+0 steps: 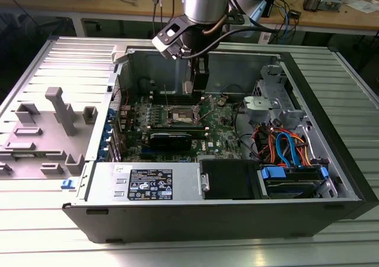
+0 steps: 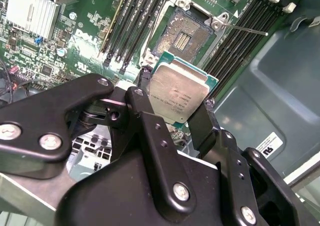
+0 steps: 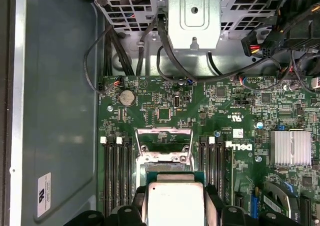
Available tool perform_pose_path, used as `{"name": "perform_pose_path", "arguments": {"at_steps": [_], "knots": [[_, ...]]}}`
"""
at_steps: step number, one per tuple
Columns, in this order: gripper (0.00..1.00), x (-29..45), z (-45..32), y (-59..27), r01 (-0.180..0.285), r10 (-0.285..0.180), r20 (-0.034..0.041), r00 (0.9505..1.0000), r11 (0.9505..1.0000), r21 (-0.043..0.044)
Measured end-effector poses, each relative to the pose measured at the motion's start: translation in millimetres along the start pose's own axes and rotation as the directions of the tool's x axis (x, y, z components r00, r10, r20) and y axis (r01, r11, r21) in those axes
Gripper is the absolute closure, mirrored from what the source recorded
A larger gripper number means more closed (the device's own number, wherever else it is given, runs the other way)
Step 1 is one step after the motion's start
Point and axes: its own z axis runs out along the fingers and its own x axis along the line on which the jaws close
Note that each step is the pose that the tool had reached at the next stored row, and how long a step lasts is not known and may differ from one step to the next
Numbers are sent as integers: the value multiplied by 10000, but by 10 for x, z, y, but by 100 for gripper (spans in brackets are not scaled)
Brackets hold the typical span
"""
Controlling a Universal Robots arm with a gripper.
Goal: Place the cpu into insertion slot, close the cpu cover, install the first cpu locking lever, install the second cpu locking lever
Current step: 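Place the cpu into insertion slot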
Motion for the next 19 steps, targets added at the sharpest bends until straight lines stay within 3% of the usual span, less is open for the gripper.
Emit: {"name": "perform_pose_path", "arguments": {"at_steps": [8, 15, 16, 19], "knots": [[45, 0, 33, 0, 0, 0, -5, 10000, 10000, -9], [45, -2, 106, 0, 1, -1, -5, 10000, 10000, -20], [45, -3, 158, -1, 0, 0, -7, 10000, 10000, -23], [45, -4, 192, -1, 0, 0, -74, 10000, 10000, -24]]}}
